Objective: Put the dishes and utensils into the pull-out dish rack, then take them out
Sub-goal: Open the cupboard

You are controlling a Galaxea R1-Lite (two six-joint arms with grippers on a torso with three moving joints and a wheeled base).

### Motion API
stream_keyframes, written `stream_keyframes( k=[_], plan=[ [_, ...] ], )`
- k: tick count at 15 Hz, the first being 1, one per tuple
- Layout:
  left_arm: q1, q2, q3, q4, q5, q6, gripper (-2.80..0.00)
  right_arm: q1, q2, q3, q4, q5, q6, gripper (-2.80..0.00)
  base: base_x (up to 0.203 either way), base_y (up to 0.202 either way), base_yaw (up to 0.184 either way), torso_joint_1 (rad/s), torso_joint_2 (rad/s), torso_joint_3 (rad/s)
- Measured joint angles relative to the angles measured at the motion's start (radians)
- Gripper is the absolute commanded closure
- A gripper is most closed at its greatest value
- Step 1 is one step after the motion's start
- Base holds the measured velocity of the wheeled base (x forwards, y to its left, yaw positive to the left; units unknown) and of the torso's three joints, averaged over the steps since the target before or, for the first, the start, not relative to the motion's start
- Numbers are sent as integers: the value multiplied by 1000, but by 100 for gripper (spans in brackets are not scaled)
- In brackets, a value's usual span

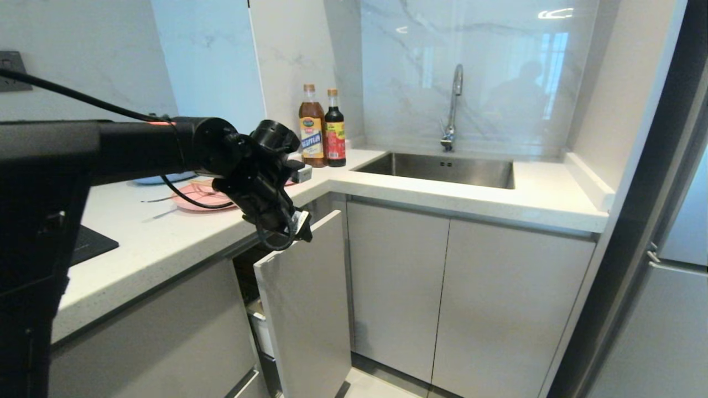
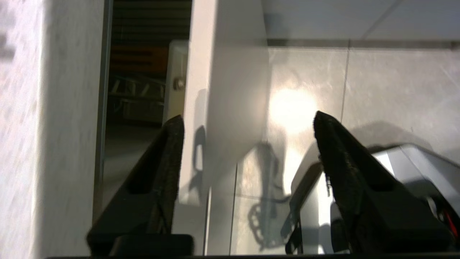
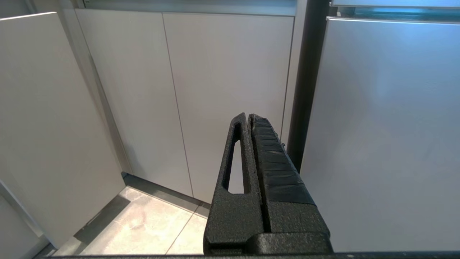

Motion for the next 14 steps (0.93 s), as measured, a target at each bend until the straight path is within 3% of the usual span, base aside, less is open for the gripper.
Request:
stream_keyframes(
  k=[2, 14],
  plan=[
    [17, 53, -4, -51, -8, 0, -280, 0, 0, 0, 0, 0, 0, 0, 0, 0, 0, 0, 0, 0],
    [31, 168, -5, -69, -18, -12, -280, 0, 0, 0, 0, 0, 0, 0, 0, 0, 0, 0, 0, 0]
  ],
)
